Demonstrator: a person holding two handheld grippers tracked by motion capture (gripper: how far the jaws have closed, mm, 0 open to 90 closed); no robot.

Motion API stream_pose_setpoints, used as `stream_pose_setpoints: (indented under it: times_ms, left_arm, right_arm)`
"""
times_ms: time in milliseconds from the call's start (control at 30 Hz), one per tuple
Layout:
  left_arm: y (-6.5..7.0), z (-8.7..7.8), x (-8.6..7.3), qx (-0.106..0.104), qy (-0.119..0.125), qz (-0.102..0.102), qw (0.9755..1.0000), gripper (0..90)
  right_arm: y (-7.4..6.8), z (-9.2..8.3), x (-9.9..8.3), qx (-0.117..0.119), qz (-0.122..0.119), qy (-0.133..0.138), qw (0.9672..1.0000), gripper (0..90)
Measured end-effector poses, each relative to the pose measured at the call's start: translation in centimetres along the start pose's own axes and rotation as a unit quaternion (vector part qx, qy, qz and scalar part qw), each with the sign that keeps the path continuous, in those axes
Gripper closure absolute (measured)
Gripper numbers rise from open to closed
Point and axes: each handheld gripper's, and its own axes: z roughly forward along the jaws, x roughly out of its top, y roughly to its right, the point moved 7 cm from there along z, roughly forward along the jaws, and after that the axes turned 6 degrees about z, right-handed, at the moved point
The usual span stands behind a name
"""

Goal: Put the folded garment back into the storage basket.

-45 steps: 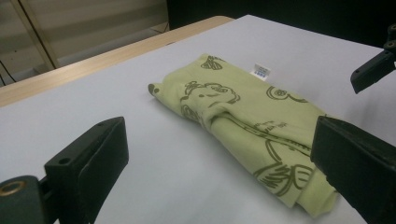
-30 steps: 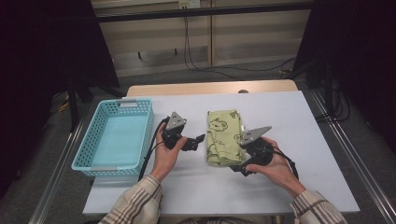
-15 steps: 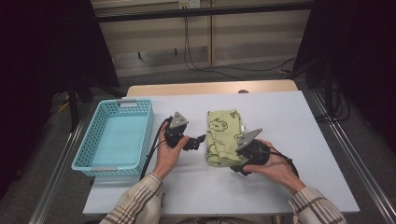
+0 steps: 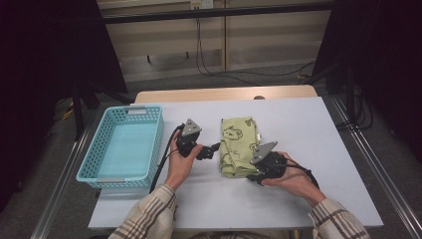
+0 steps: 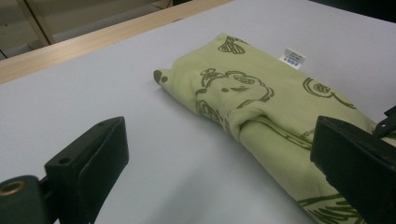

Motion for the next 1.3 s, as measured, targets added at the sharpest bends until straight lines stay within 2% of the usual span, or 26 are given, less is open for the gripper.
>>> stream_pose_setpoints:
  times_ms: [67,100,167,233,300,400,567,600,633,667,767,833,867,967,1033,1067,1100,1167,1233,1300]
  left_arm:
    - [-0.2,0.2,0.0,0.001,-0.001,-0.004,1.0,4.3]
    - [-0.3,0.3,0.0,0.0,-0.004,-0.005,1.0,4.3]
    - [-0.5,0.4,-0.1,0.002,-0.008,-0.009,0.9999,4.3]
    - [-0.6,0.6,0.0,0.003,-0.005,-0.016,0.9999,4.3]
    - [-0.8,0.7,0.0,0.004,-0.009,-0.012,0.9999,4.3]
    - [-0.7,1.0,0.2,0.004,-0.004,-0.022,0.9998,4.4]
    - [-0.8,1.7,0.2,0.004,-0.012,-0.02,0.9997,4.5]
    - [-0.9,1.9,0.2,0.005,-0.013,-0.016,0.9998,4.5]
    - [-1.0,2.0,0.2,0.005,-0.016,-0.013,0.9998,4.5]
    - [-1.0,2.2,0.2,0.005,-0.012,-0.023,0.9997,4.5]
    - [-1.4,2.4,0.3,0.009,-0.014,-0.02,0.9997,4.9]
    - [-1.7,2.5,0.3,0.016,-0.013,-0.023,0.9995,4.9]
    - [-1.8,2.6,0.4,0.021,-0.008,-0.029,0.9993,4.9]
    - [-2.3,3.0,0.3,0.028,-0.016,-0.017,0.9993,4.8]
    - [-2.5,3.3,0.5,0.034,-0.013,-0.02,0.9992,4.9]
    - [-2.6,3.5,0.7,0.038,-0.009,-0.028,0.9989,4.8]
    - [-2.9,3.5,0.7,0.039,-0.014,-0.018,0.999,4.9]
    - [-3.1,3.9,0.9,0.036,-0.006,-0.03,0.9989,5.4]
    - [-3.4,4.1,1.0,0.036,-0.013,-0.025,0.9989,5.7]
    - [-3.4,4.5,1.4,0.039,-0.007,-0.035,0.9986,5.7]
  right_arm:
    - [0.0,0.0,0.1,-0.007,-0.008,0.004,0.9999,55.4]
    - [0.2,0.0,0.2,-0.022,-0.015,0.004,0.9996,58.2]
    - [0.2,0.0,0.2,-0.027,-0.011,0.003,0.9996,58.9]
    - [0.2,0.1,0.3,-0.021,-0.012,0.009,0.9997,59.0]
    - [0.3,0.1,0.2,-0.019,-0.009,0.01,0.9997,59.7]
    - [0.4,0.2,0.3,-0.02,-0.003,0.013,0.9997,60.4]
    - [0.9,0.3,0.0,0.002,0.019,0.034,0.9992,59.7]
    - [0.9,0.2,0.1,0.001,0.022,0.031,0.9993,59.9]
    - [0.8,0.3,0.2,-0.007,0.014,0.026,0.9995,60.6]
    - [0.7,0.3,0.2,-0.011,0.018,0.021,0.9996,61.3]
    - [0.7,0.2,0.3,-0.027,0.01,0.021,0.9994,68.8]
    - [0.7,0.2,0.3,-0.031,0.018,0.02,0.9992,72.4]
    - [0.7,0.2,0.4,-0.03,0.018,0.024,0.9991,73.0]
    - [0.7,0.1,0.4,-0.03,0.017,0.03,0.9989,74.8]
    - [0.7,-0.1,0.5,-0.035,0.019,0.028,0.9988,75.6]
    - [0.7,-0.2,0.6,-0.034,0.023,0.034,0.9986,75.9]
    - [0.7,-0.4,0.7,-0.035,0.024,0.035,0.9985,76.1]
    - [0.8,-0.6,0.7,-0.034,0.03,0.042,0.9981,76.3]
    - [0.8,-0.6,0.6,-0.031,0.036,0.041,0.998,76.3]
    - [0.8,-0.3,0.4,-0.028,0.038,0.035,0.9983,76.4]
